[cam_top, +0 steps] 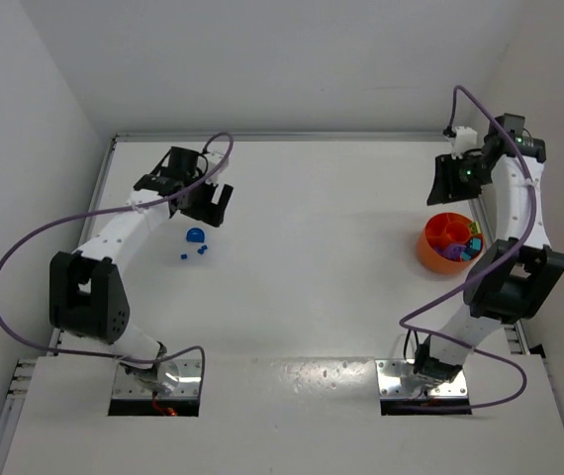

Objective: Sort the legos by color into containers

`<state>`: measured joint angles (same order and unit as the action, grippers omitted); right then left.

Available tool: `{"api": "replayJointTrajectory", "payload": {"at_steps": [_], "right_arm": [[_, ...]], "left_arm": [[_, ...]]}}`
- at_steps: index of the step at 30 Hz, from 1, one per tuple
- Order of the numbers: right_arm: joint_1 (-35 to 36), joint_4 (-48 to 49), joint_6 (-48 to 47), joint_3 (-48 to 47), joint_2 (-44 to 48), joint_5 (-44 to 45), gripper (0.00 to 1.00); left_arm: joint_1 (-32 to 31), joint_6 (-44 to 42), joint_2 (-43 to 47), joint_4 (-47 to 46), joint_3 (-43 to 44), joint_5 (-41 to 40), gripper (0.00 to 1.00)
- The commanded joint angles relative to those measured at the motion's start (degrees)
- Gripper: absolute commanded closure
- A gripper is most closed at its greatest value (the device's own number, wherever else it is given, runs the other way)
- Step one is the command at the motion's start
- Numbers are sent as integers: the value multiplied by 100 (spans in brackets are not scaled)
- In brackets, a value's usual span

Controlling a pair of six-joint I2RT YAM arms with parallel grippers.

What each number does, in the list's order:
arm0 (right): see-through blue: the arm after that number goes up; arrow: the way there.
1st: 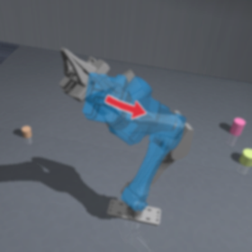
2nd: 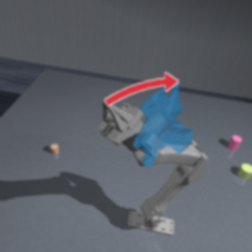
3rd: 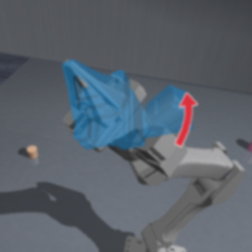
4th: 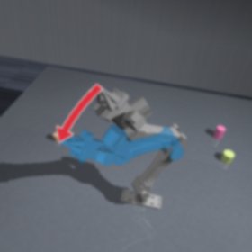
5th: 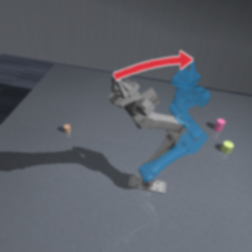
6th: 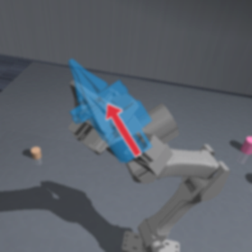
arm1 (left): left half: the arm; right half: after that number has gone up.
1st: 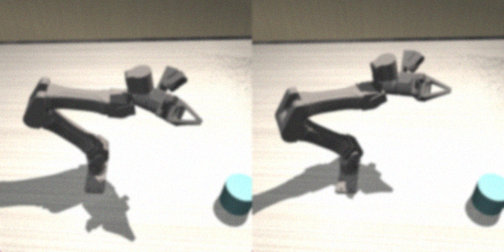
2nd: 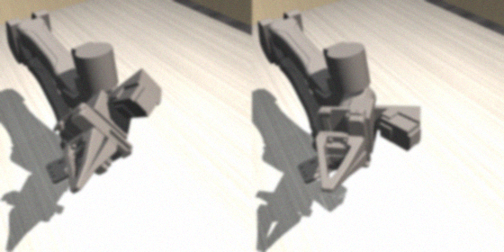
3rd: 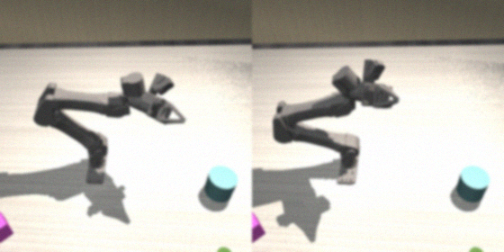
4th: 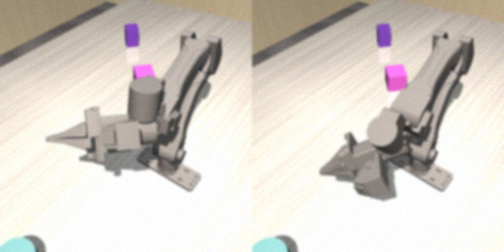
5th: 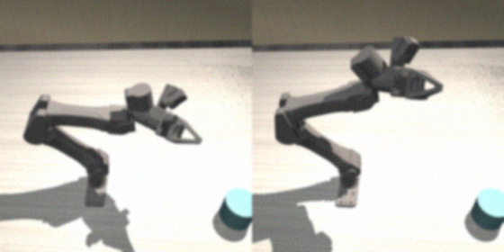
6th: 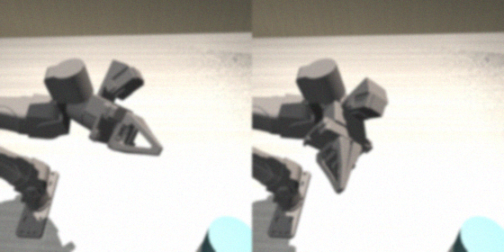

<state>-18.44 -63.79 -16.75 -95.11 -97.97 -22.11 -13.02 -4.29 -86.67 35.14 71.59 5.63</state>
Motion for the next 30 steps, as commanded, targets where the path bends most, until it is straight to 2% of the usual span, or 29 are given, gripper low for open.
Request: {"api": "replayJointTrajectory", "payload": {"at_steps": [1, 4, 5, 8, 11, 16, 19, 25, 30], "right_arm": [[226, 6, 41, 158, 42, -751, 55], [384, 191, 164, 344, 94, -751, 55], [437, 191, 164, 448, 94, -812, 55], [490, 253, 164, 669, 156, -874, 55], [490, 314, 164, 870, 209, -927, 55], [543, 314, 225, 994, 270, -927, 55], [543, 314, 225, 994, 270, -927, 55], [543, 314, 339, 1047, 270, -1058, 55], [543, 314, 339, 1047, 218, -1059, 55]], "left_arm": [[289, -693, -376, 116, 249, -404, 11], [562, -888, -806, 195, 487, -195, 19], [790, -958, -929, 195, 557, -107, 26], [1195, -1090, -1525, 511, 969, 490, 39], [1783, -1213, -2105, 749, 1427, 1124, 46], [2074, -1451, -2836, 1223, 2033, 1827, 52], [2137, -1670, -3144, 1531, 2104, 2205, 55], [2260, -1944, -3540, 1926, 2104, 2943, 55], [2365, -2058, -3795, 2006, 2104, 3146, 55]]}}
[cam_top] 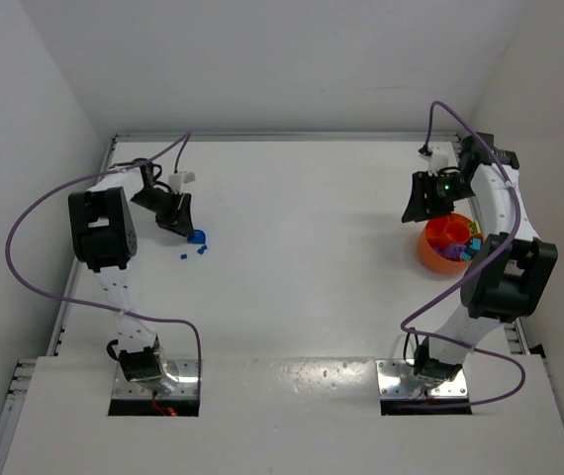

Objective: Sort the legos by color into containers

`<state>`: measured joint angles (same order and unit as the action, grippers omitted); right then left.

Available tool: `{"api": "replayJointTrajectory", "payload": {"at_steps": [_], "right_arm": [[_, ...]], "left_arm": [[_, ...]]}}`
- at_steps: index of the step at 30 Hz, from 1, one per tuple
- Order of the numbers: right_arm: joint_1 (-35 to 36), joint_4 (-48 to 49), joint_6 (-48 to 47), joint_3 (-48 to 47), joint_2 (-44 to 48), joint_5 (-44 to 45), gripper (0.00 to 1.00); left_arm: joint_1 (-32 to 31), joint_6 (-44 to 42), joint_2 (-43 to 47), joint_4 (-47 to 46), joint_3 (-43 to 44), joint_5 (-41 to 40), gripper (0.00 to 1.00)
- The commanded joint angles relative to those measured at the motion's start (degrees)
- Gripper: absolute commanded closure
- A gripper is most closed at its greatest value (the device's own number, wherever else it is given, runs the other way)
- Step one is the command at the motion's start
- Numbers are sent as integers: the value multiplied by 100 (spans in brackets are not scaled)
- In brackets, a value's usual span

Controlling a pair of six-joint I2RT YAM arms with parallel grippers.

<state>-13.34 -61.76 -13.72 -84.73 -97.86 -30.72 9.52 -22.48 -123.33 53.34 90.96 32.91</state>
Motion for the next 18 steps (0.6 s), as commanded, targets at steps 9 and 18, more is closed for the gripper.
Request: {"api": "replayJointTrajectory", "payload": {"at_steps": [9, 18], "right_arm": [[34, 50, 141, -44, 93, -390, 58], [288, -126, 272, 175, -92, -1840, 59]], "left_arm": [[164, -485, -622, 466, 168, 884, 72], [164, -591, -273, 414, 54, 1314, 94]]}}
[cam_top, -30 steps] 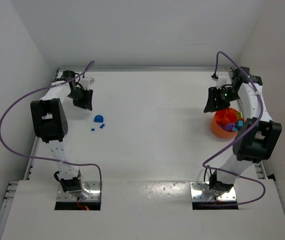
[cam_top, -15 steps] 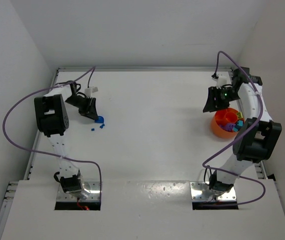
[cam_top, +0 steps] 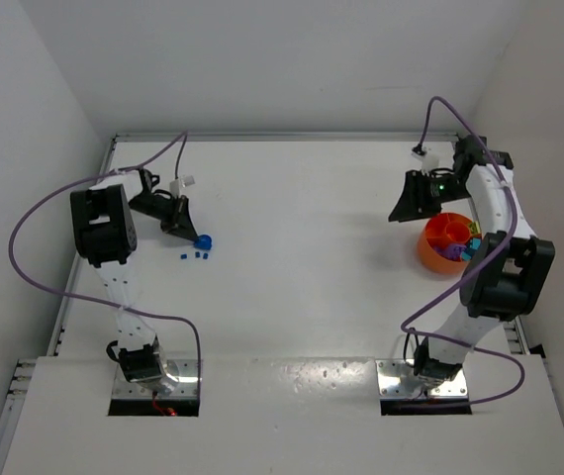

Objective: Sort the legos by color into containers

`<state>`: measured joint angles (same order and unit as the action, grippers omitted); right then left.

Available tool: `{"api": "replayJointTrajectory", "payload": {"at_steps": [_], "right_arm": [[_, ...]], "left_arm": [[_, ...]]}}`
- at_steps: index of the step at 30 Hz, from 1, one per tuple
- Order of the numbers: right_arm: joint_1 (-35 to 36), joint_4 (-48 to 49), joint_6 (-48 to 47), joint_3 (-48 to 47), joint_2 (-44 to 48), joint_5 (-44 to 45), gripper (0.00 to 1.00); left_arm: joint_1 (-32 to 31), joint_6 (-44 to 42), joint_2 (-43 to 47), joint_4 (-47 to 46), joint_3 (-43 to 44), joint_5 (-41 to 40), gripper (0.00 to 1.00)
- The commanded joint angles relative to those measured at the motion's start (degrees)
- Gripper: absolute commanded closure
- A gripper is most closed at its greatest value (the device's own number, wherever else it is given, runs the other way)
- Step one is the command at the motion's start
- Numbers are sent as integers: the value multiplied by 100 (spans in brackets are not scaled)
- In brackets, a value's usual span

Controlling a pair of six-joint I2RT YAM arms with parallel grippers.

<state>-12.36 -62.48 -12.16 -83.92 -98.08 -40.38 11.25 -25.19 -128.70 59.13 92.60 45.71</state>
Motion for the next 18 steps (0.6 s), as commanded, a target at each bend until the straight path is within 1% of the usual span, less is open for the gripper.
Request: {"api": "replayJointTrajectory", "payload": {"at_steps": [1, 2, 4, 6, 8, 9, 11, 12, 13, 14, 16, 17, 18], "right_arm": [[242, -2, 118, 95, -158, -1023, 59], [365, -1, 248, 43, -228, -1364, 59], [584, -1, 302, -132, -439, -1795, 55], [787, -1, 302, -326, -658, -1947, 52], [1121, -54, 363, -563, -808, -2140, 51], [1339, -54, 433, -616, -931, -2262, 49], [1534, 42, 617, -617, -1046, -2439, 49], [1700, 243, 862, -486, -1107, -2561, 48], [1702, 341, 865, -433, -1108, -2623, 48], [1832, 402, 1065, -432, -1177, -2694, 48], [1947, 543, 1207, -380, -1230, -2922, 48], [2000, 544, 1295, -380, -1292, -2923, 48], [2088, 544, 1295, -380, -1292, -3001, 48]], "left_arm": [[-8, -320, 354, -226, -110, 86, 94], [-8, -268, 433, -227, -162, 209, 96], [-8, -206, 713, -227, -163, 481, 98], [-131, -66, 916, -227, -163, 553, 100], [-438, -12, 1249, -227, -224, 640, 100], [-700, 179, 1373, -314, -303, 641, 100], [-1000, 452, 1776, -525, -452, 641, 100], [-1332, 715, 1927, -795, -514, 493, 100], [-1335, 856, 2076, -946, -567, 491, 100], [-1692, 997, 2208, -1087, -620, 239, 100], [-2037, 1313, 2550, -1411, -699, 70, 100], [-2361, 1428, 2630, -1518, -777, -131, 100], [-2512, 1534, 2710, -1606, -857, -211, 100]]}}
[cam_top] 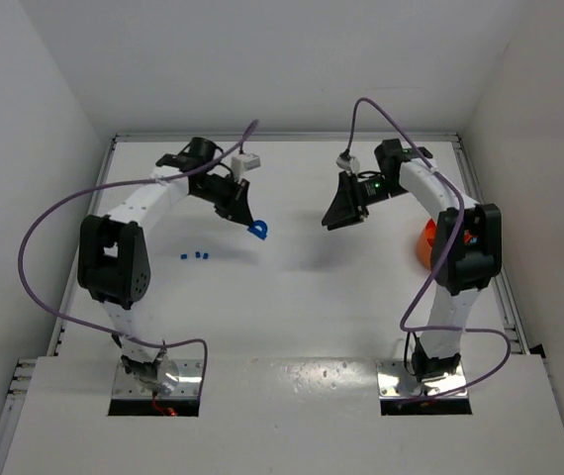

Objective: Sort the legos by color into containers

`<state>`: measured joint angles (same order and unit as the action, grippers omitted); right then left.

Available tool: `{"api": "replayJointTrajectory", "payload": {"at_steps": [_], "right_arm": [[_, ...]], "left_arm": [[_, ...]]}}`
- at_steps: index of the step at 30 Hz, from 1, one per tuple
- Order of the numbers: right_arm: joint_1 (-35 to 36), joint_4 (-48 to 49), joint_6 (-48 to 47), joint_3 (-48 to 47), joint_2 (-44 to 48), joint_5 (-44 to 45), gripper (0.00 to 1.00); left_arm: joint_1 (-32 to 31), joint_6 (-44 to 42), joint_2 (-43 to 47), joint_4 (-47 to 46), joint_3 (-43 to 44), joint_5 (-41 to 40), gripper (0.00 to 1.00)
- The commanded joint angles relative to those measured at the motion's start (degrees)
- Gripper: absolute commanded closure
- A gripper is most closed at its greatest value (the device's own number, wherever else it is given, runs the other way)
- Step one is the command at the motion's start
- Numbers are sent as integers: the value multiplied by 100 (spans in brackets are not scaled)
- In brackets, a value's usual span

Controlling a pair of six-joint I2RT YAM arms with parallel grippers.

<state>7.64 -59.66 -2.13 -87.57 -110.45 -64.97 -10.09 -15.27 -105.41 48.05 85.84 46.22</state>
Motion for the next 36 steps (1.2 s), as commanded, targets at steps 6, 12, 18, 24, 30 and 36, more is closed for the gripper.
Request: {"api": "replayJointTrajectory", "payload": {"at_steps": [6, 12, 18, 24, 30, 36], "right_arm": [[282, 736, 740, 311, -161, -684, 48], [457, 1202, 1171, 311, -161, -368, 48], [563, 1598, 1496, 311, -213, -34, 48], [747, 1931, 1619, 311, -275, 326, 48], [985, 2037, 1619, 556, -275, 327, 58], [1091, 2301, 1725, 996, -38, 441, 100]], "left_arm": [[-1082, 1587, 635, -1342, -349, -657, 100], [-1496, 2388, 521, -1852, -349, -771, 100], [-1812, 2511, 337, -1905, -217, -772, 100], [-1918, 2573, 336, -1958, -217, -719, 100], [-1918, 2625, 336, -2010, -164, -719, 100], [-1918, 2625, 336, -2010, -164, -719, 100]]}}
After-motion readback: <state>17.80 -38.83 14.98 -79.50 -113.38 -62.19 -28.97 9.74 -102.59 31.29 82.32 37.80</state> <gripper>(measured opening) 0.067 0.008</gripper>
